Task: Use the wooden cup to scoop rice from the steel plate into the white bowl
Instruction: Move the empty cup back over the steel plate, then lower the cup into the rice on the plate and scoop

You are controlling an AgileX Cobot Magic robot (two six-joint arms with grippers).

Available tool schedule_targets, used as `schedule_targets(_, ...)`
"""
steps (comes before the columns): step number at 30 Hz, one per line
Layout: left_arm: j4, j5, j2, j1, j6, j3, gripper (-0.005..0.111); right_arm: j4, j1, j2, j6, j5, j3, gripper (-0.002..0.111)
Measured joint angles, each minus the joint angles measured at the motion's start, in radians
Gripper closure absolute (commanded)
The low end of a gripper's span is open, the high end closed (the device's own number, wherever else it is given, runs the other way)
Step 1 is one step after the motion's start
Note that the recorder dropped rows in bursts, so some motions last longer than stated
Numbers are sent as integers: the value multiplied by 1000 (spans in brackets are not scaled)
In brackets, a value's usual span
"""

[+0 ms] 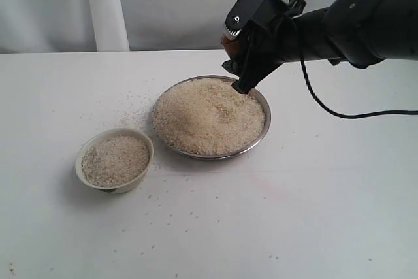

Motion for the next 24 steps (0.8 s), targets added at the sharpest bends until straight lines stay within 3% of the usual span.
schedule_targets(9,0,0,0,0,0,0,107,-7,0,1,123,150,0,108)
schedule_targets(10,0,0,0,0,0,0,107,-195,2,1,267,165,0,108)
schedule_targets(13,0,0,0,0,0,0,107,-900,38,18,962,169,-37,108)
schedule_targets(15,0,0,0,0,0,0,107,-1081,52,21,1120,169,-43,108)
schedule_targets(20,0,0,0,0,0,0,107,-1160,57,21,1147,178,-25,108)
schedule_targets(24,0,0,0,0,0,0,107,-1043,57,21,986,191,-23,108)
